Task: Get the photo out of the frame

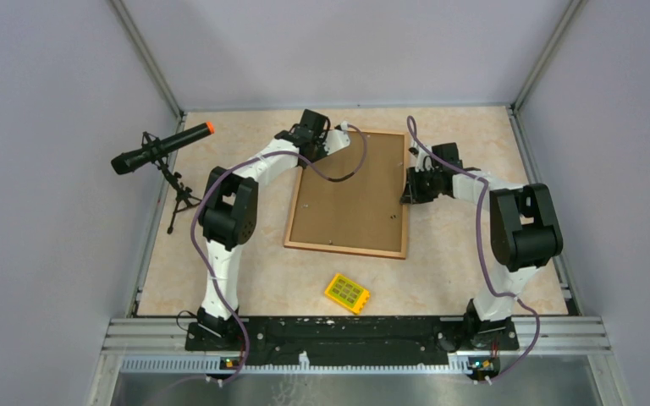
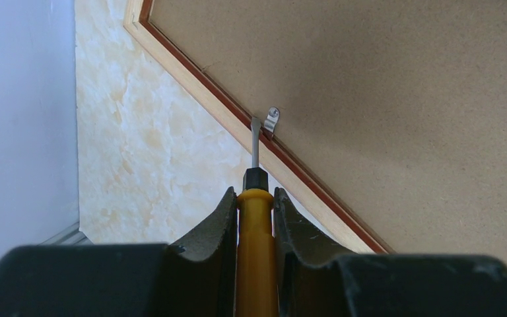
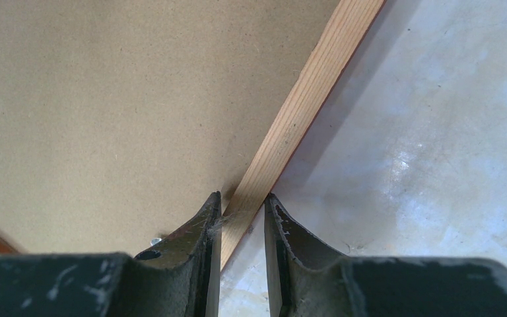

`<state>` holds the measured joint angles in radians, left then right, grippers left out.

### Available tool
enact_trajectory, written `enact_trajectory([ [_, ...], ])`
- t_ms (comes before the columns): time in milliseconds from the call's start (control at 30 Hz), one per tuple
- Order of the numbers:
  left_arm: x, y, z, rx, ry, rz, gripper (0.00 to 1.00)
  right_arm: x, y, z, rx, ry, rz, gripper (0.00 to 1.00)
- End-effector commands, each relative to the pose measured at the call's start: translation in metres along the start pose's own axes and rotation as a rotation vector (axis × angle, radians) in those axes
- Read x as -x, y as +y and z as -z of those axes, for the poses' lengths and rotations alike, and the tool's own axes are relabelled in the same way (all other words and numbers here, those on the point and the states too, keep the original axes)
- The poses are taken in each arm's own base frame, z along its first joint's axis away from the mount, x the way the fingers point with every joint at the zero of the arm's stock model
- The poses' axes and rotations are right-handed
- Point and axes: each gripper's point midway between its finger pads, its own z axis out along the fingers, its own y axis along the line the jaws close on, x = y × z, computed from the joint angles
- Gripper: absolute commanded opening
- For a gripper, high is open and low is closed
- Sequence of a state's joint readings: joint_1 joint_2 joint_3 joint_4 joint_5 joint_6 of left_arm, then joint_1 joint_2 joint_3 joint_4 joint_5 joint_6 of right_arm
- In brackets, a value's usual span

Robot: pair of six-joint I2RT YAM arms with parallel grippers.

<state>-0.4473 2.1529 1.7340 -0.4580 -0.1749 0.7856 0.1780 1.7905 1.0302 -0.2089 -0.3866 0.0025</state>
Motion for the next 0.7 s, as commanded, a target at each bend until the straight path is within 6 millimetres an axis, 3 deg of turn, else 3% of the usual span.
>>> enact_trajectory([
  [0, 0.005, 0.005, 0.011, -0.003, -0.021, 0.003, 0.00, -0.041, -0.018, -0.010, -0.050, 0.138, 0.008, 0.00],
  [333, -0.003, -0.005, 0.029, -0.039, -0.025, 0.000, 0.00, -0.041, -0.019, -0.009, -0.058, 0.137, 0.009, 0.00],
  [667, -0.001, -0.011, 0.028, -0.061, -0.035, 0.019, 0.00, -0.041, -0.019, -0.009, -0.061, 0.136, 0.010, 0.00],
])
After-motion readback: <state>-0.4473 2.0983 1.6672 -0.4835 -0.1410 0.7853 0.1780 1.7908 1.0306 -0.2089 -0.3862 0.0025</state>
